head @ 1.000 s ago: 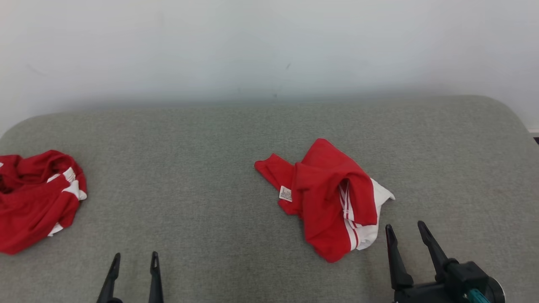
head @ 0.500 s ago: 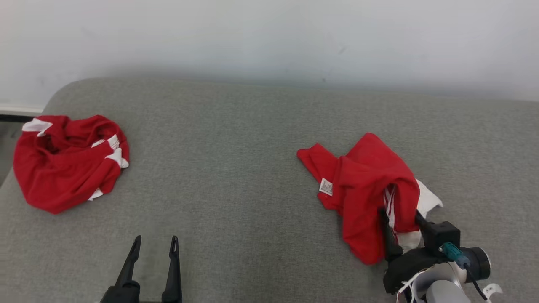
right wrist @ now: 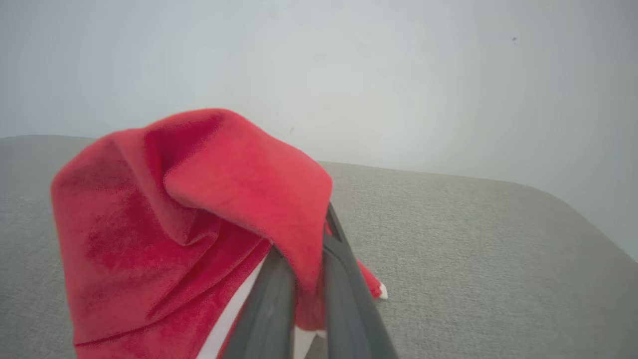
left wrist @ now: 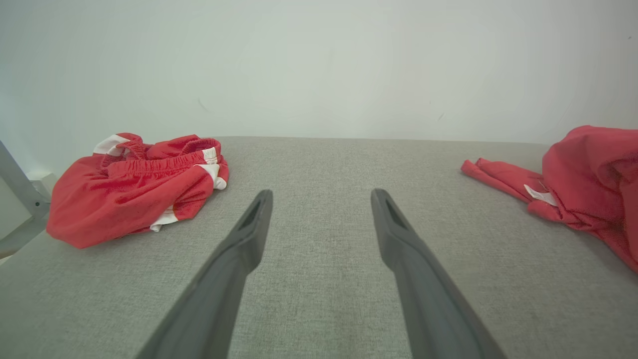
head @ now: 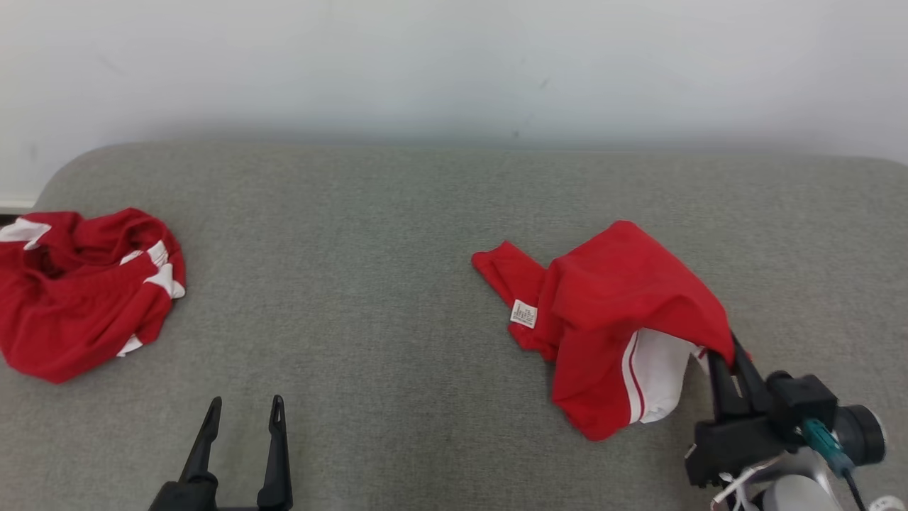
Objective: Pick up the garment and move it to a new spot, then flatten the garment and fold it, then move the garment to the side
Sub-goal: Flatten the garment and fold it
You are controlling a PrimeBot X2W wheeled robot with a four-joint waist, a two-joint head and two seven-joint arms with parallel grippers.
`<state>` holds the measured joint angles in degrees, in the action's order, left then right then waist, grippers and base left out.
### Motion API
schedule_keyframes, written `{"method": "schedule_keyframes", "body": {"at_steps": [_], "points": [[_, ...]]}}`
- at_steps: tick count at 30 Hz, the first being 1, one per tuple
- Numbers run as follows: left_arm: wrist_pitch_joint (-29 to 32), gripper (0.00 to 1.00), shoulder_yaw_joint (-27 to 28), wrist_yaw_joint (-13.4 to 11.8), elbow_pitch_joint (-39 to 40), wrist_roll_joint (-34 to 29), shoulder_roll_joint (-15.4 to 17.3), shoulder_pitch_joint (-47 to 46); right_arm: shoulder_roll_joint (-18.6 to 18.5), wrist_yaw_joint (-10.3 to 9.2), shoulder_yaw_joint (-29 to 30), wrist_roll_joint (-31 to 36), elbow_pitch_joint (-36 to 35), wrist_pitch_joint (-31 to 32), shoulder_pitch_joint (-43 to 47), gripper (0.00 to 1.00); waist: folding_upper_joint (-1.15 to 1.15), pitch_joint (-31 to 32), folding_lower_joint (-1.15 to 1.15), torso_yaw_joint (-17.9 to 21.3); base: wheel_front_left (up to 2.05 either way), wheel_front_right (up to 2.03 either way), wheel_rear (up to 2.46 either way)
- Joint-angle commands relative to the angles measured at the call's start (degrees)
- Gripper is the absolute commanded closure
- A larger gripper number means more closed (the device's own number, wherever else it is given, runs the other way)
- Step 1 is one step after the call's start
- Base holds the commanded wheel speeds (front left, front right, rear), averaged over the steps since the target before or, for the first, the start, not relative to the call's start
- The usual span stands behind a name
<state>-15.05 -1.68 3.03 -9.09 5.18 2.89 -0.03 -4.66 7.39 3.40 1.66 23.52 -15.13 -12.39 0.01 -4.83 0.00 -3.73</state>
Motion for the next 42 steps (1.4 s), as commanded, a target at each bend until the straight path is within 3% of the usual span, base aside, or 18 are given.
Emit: {"method": "schedule_keyframes", "body": {"at_steps": [1,7,13,18,25,31,42], "points": [[-0.2,0.0,0.1,0.2,0.0,0.2,0.0,0.2,-0.6,0.19,0.3,0.5,-2.0,-0.1,1.8,1.0,-0.01,0.5,0.0,1.7,0.0,0.0,0.0],[-0.2,0.0,0.6,0.9,0.3,0.4,0.0,0.1,-1.0,0.19,2.0,0.9,-10.9,-0.1,9.4,1.0,-0.01,0.4,0.0,3.7,0.0,0.0,0.0],[-0.2,0.0,0.5,0.9,0.2,0.7,0.0,-0.4,-0.5,0.19,3.4,1.7,-14.5,-0.1,14.4,1.0,-0.01,-0.2,0.0,4.5,0.0,0.0,0.0],[-0.2,0.0,0.8,1.0,0.0,0.9,0.0,0.0,-0.7,0.19,5.9,2.0,-16.3,-0.1,15.1,1.0,-0.01,-0.2,0.0,4.5,0.0,0.0,0.0],[-0.2,0.0,1.0,0.8,-0.3,1.6,0.0,-0.2,-2.9,0.19,2.4,2.5,-18.8,-0.1,10.9,1.0,-0.01,-0.4,0.0,3.8,0.0,0.0,0.0],[-0.2,0.0,-0.7,0.9,-0.7,2.1,0.0,-1.8,-6.3,0.19,-2.5,2.0,-14.5,-0.1,-0.7,1.0,-0.01,-1.4,0.0,2.2,0.0,0.0,0.0],[-0.2,0.0,-4.0,1.3,-2.0,3.4,0.0,-4.2,-8.3,0.15,-10.3,3.6,9.4,-0.1,-23.7,1.0,-0.01,-3.7,0.0,-3.6,0.0,0.0,0.0]]}}
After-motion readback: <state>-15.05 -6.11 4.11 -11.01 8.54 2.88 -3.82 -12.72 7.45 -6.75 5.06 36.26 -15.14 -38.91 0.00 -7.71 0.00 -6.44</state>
